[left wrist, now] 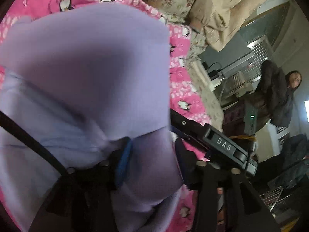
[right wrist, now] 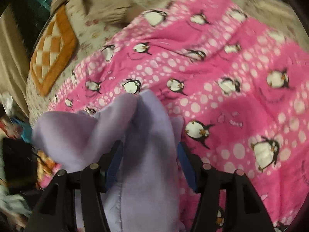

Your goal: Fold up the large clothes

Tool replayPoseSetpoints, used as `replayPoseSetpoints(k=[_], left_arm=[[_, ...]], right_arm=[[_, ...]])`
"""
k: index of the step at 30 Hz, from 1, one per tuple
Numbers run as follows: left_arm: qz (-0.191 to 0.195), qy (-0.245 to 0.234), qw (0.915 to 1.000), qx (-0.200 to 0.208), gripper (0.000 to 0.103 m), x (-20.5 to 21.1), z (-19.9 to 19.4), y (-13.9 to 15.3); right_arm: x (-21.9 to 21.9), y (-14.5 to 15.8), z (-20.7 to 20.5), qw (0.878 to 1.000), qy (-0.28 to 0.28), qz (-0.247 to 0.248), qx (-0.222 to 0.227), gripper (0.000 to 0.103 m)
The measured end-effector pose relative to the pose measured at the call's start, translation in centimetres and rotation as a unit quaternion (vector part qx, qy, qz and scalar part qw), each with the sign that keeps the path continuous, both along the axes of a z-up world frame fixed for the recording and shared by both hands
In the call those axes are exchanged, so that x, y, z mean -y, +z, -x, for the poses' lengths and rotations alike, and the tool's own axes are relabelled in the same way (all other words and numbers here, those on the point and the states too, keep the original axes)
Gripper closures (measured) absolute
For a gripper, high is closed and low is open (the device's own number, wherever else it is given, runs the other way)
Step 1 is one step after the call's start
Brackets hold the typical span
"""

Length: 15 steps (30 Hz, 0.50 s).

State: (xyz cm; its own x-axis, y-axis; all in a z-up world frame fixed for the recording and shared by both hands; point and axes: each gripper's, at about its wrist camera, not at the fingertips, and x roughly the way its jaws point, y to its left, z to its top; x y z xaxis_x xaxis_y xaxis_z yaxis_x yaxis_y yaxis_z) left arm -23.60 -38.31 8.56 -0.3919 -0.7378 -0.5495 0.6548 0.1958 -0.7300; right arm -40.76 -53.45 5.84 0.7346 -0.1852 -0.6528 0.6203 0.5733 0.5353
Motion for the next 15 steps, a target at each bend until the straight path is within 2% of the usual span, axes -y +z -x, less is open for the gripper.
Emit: replayPoseSetpoints(k=[1, 3, 5, 7, 9, 10, 12, 14, 15], left_arm=[[0.003, -0.01, 0.9999, -0.01, 0.073, -0.3, 0.2, 0.6], [0.015, -0.032, 0.9992, -0.021, 0.071, -1.5, 0.5, 2.4], [0.029, -0.048, 0.9984, 0.013, 0.071, -3.3, 0.9, 4.8], [0.04, -0.041, 0.9959, 0.07, 0.071, -5.8, 1.0, 7.1], [0.043, -0.024, 0.9925, 0.112, 0.071, -8.0, 0.2, 8.1], [0.03, -0.004, 0.9889, 0.145, 0.071, -9.3, -0.3, 8.1], [-0.002, 0.015, 0.9832, 0.182, 0.071, -10.4, -1.4, 7.0], [-0.04, 0.018, 0.9829, 0.179, 0.071, -10.5, -2.0, 4.9], [-0.064, 0.02, 0.9829, 0.171, 0.071, -10.5, -2.3, 3.5]], right_arm=[[0.2, 0.0, 0.4, 1.0, -0.001, -0.012, 0.014, 0.042], [0.3, 0.1, 0.7, 0.999, -0.004, -0.024, 0.038, 0.042], [0.4, 0.0, 0.8, 0.997, -0.003, -0.04, 0.061, 0.03], [0.1, -0.1, 0.8, 0.994, 0.008, -0.063, 0.087, 0.026], [-0.2, -0.3, 0.3, 0.99, 0.022, -0.085, 0.11, 0.024], [-0.4, -0.2, 0.1, 0.988, 0.03, -0.093, 0.121, 0.022], [-1.0, 0.3, -0.2, 0.983, 0.05, -0.092, 0.148, 0.016], [-1.6, 1.0, -1.3, 0.984, 0.067, -0.08, 0.147, 0.009], [-1.8, 1.3, -2.1, 0.985, 0.076, -0.074, 0.134, 0.008]])
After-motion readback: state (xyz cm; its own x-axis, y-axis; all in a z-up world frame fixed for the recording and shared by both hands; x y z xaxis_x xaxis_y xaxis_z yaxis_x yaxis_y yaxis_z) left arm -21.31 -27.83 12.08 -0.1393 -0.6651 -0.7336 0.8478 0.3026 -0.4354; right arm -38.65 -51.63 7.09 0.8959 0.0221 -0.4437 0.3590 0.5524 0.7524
